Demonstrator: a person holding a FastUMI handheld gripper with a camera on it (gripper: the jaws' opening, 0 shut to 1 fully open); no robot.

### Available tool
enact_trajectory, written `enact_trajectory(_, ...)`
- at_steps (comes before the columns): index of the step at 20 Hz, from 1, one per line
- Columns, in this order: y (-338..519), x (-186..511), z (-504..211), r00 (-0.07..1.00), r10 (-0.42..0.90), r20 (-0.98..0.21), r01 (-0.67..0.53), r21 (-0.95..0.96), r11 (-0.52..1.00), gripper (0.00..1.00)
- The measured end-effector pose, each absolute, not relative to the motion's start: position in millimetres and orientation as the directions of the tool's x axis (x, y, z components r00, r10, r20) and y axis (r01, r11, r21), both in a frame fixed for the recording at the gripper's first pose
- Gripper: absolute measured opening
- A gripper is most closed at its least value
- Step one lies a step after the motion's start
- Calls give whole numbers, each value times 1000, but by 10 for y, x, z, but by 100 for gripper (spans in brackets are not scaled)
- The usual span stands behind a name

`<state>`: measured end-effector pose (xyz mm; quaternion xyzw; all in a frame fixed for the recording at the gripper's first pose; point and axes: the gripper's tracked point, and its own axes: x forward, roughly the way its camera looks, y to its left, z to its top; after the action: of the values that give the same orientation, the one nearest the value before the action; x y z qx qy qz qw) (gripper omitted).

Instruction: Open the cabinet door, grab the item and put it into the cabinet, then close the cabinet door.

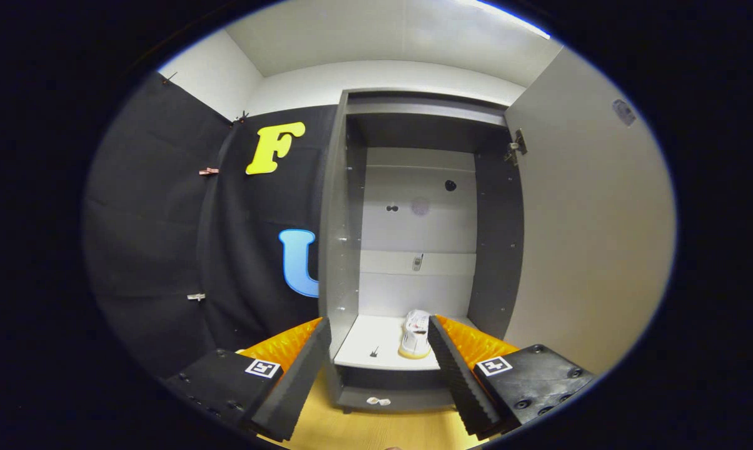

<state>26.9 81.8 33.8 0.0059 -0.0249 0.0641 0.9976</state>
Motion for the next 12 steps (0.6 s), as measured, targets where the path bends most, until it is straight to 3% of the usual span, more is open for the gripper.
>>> enact_trajectory(4, 617, -298, 175, 995, 98, 18, -99, 74, 992, 98)
enact_trajectory(12, -1, -1089, 27, 999, -44, -26, 44, 24, 999, 98)
